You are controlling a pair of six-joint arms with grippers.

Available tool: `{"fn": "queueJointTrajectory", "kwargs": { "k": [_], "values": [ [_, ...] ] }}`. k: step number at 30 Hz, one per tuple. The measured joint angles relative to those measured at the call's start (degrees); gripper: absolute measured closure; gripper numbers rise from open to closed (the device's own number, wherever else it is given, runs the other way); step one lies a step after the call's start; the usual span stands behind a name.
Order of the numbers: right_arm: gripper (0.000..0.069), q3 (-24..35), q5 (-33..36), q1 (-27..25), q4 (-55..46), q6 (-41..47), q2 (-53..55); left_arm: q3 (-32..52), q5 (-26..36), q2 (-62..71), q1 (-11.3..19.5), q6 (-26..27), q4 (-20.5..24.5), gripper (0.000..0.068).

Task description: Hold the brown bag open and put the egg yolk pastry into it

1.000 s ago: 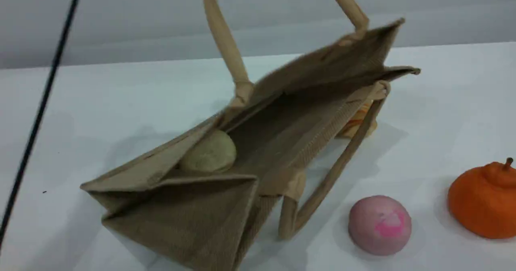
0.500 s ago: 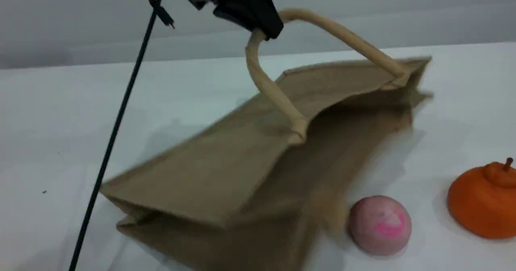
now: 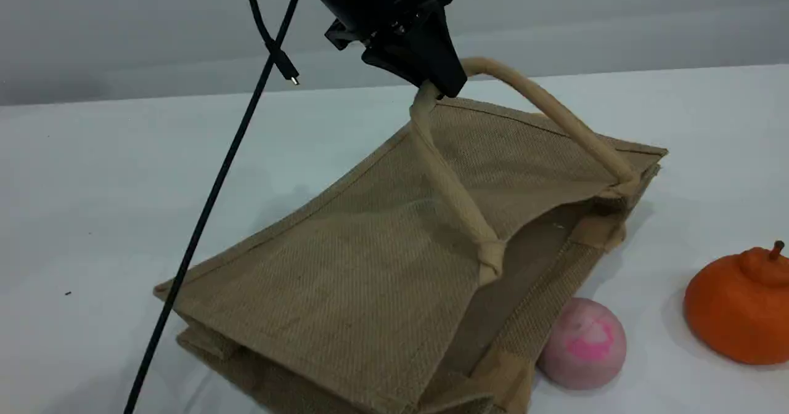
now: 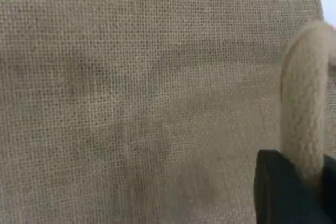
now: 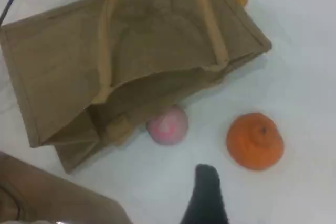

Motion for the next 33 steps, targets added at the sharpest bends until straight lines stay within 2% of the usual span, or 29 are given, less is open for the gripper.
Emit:
{"fn": "queueJointTrajectory", "kwargs": {
  "k": [3, 8, 12, 16, 23, 29, 33],
  "values": [
    [0.0193, 0.0, -0.05, 0.0, -0.05, 0.0, 0.0, 0.0, 1.28, 0.0, 0.0, 0.05, 1.42, 0.0491],
    [0.0193, 0.0, -0.05, 0.0, -0.1, 0.0, 0.0, 0.0, 3.81, 0.0, 0.05, 0.0, 0.65, 0.0305],
    [0.0193, 0.0, -0.05, 0.0, -1.97, -0.02, -0.07, -0.64, 6.93, -0.25, 0.05, -0.18, -1.36, 0.0205],
    [0.0193, 0.06, -0.05, 0.0, -2.91, 1.26, -1.24, -1.88, 10.38, -2.17, 0.11, -0.18, -0.23, 0.0185],
    [0.0193, 3.29, -0.13, 0.0, -2.8, 1.42, -6.94, -1.88, 10.68, -9.23, 0.08, -0.18, -0.12, 0.0183],
    [0.0193, 11.4, -0.45, 0.0, -3.11, 1.27, -14.51, -1.88, 10.74, -15.84, 0.01, -1.92, 3.25, 0.0181],
    [0.0193, 18.36, -6.16, 0.0, -3.27, 1.18, -20.34, -1.83, 10.78, -20.05, -1.36, -3.79, 6.44, 0.0181]
  ]
}}
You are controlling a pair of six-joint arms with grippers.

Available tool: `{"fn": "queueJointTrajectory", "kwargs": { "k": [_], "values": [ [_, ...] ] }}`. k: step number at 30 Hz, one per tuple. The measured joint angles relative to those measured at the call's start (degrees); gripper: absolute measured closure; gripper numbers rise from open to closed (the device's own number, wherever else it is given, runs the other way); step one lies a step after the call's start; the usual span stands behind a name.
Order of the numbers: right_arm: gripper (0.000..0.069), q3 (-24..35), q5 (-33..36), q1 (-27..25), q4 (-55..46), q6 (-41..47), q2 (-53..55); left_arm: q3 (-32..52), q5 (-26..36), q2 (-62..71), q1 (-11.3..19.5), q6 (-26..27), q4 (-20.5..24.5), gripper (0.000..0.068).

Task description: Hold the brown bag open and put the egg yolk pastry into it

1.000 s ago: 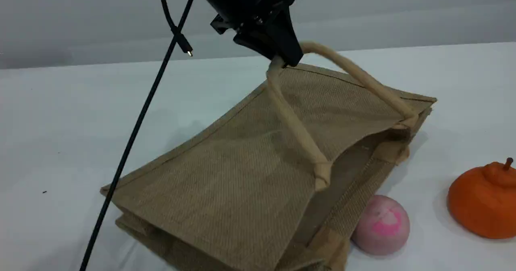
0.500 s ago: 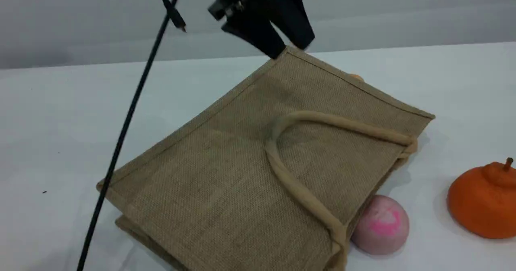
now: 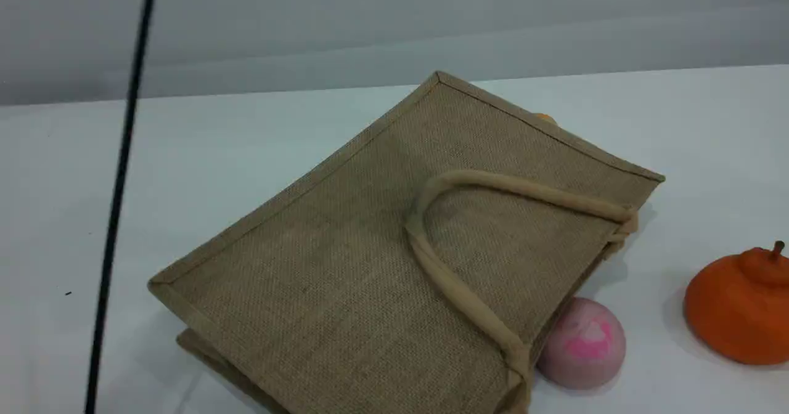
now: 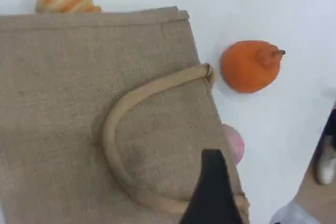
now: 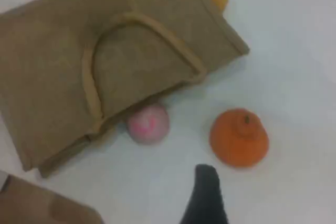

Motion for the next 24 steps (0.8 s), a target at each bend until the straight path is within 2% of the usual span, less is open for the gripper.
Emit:
{"fn": "queueJointTrajectory", "kwargs": {
  "k": [2, 7, 10, 14, 17, 20, 24],
  "values": [
    [0.0193, 3.33, -1.61, 0.0, -0.07, 0.0, -2.74, 0.0, 0.0, -1.92, -1.74, -1.35, 2.84, 0.0181],
    [0.0193, 10.3, -4.78, 0.0, -1.12, 0.0, -9.1, 0.07, 0.03, -5.97, -7.43, -6.08, 13.41, 0.0183],
    [0.0193, 10.96, -3.74, 0.0, -1.6, 0.0, -11.29, 0.26, -0.04, -7.6, -11.34, -9.45, 20.04, 0.0183],
    [0.0193, 10.96, -0.72, 0.0, -2.46, 0.0, -12.57, 0.79, -0.04, -9.28, -15.37, -12.82, 26.54, 0.0183],
    [0.0193, 10.91, -1.91, 0.0, -2.02, 0.85, -12.94, 0.79, -0.14, -10.19, -17.0, -12.95, 27.36, 0.0183],
    [0.0193, 10.91, -0.91, 0.0, -0.06, 0.92, -12.94, 0.79, -0.14, -10.84, -17.0, -13.6, 27.46, 0.0184],
    [0.0193, 11.71, -2.91, 0.0, -2.61, 0.86, -12.76, 0.79, -0.19, -11.55, -16.94, -14.37, 27.31, 0.0184]
  ]
}}
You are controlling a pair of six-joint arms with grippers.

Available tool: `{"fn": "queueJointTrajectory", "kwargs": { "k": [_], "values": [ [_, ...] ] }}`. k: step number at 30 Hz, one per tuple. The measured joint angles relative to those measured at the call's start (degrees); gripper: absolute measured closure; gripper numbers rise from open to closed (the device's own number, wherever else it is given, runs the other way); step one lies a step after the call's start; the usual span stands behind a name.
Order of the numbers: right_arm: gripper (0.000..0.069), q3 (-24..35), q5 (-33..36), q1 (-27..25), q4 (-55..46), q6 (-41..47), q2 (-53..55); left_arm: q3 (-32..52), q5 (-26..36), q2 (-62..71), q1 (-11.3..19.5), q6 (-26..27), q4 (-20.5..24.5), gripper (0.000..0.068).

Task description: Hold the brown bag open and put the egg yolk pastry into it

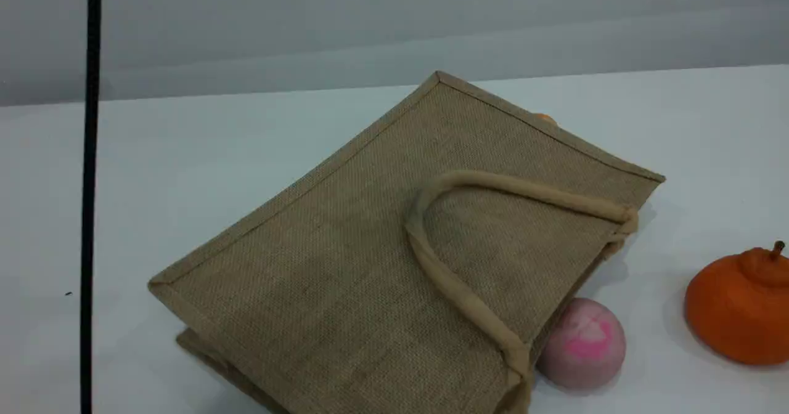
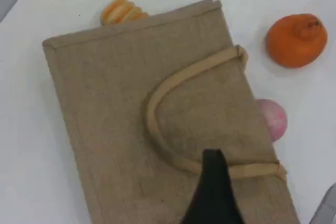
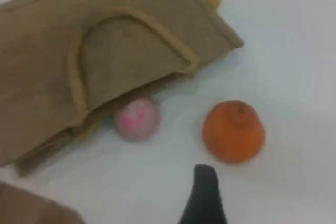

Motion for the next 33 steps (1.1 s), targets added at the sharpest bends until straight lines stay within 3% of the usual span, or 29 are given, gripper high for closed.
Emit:
{"fn": "queueJointTrajectory", "kwargs": {
  "k": [10, 15, 28, 33],
  "values": [
    [0.0193, 0.0, -0.05, 0.0, 0.36, 0.0, -0.05, 0.15, 0.0, -1.02, 0.0, -1.15, -1.41, 0.0184],
    [0.0193, 0.07, 0.1, 0.0, 0.36, 0.0, -0.05, 4.63, -0.22, -5.45, 0.0, -1.15, -1.2, 0.0184],
    [0.0193, 0.07, 0.1, 0.0, 0.36, 0.0, -0.05, 33.1, -0.13, -27.15, 0.0, -1.62, -1.04, 0.0184],
    [0.0193, 0.07, 0.1, 0.0, 0.36, 0.0, -0.05, 45.39, -0.07, -38.78, 0.0, -6.09, -1.04, 0.0184]
  ]
}}
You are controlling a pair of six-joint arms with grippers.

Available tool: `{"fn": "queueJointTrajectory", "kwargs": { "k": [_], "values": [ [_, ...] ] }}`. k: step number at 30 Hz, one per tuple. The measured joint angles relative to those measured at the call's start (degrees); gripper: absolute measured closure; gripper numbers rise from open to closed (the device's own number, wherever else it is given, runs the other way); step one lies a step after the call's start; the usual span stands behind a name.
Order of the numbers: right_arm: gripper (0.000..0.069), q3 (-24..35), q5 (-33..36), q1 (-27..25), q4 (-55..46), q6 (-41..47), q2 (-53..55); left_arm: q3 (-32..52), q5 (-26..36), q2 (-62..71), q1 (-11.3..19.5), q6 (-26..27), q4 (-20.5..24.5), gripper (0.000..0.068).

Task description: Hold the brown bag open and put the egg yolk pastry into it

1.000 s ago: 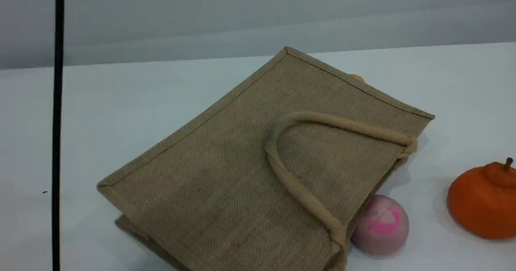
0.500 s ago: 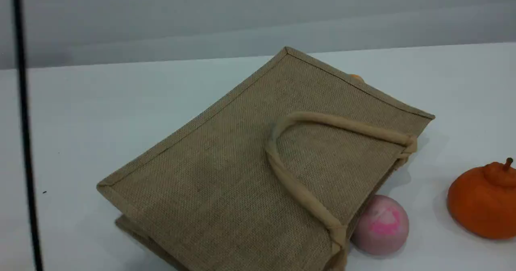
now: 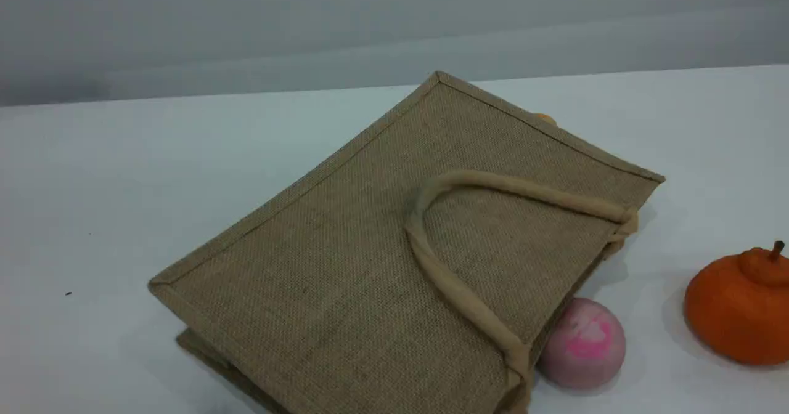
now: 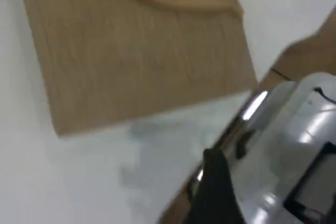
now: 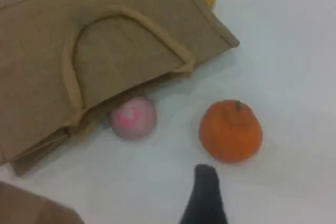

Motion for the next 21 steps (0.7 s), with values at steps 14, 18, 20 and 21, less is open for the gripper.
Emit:
{"fn": "queueJointTrajectory", "kwargs": {
  "k": [14, 18, 20, 21],
  "values": [
    [0.0193, 0.0, 0.0, 0.0, 0.0, 0.0, 0.0, 23.53, -4.16, -29.49, 0.0, -6.05, 0.54, 0.0184],
    [0.0193, 0.0, 0.0, 0.0, 0.0, 0.0, 0.0, 27.87, -4.85, -34.81, 0.0, -7.5, 1.33, 0.0184],
    [0.0193, 0.0, 0.0, 0.0, 0.0, 0.0, 0.0, 29.79, -4.85, -36.89, 0.0, -8.69, 1.4, 0.0184],
    [0.0193, 0.0, 0.0, 0.0, 0.0, 0.0, 0.0, 30.51, -5.13, -37.91, 0.0, -9.06, 1.4, 0.0184]
  ]
}}
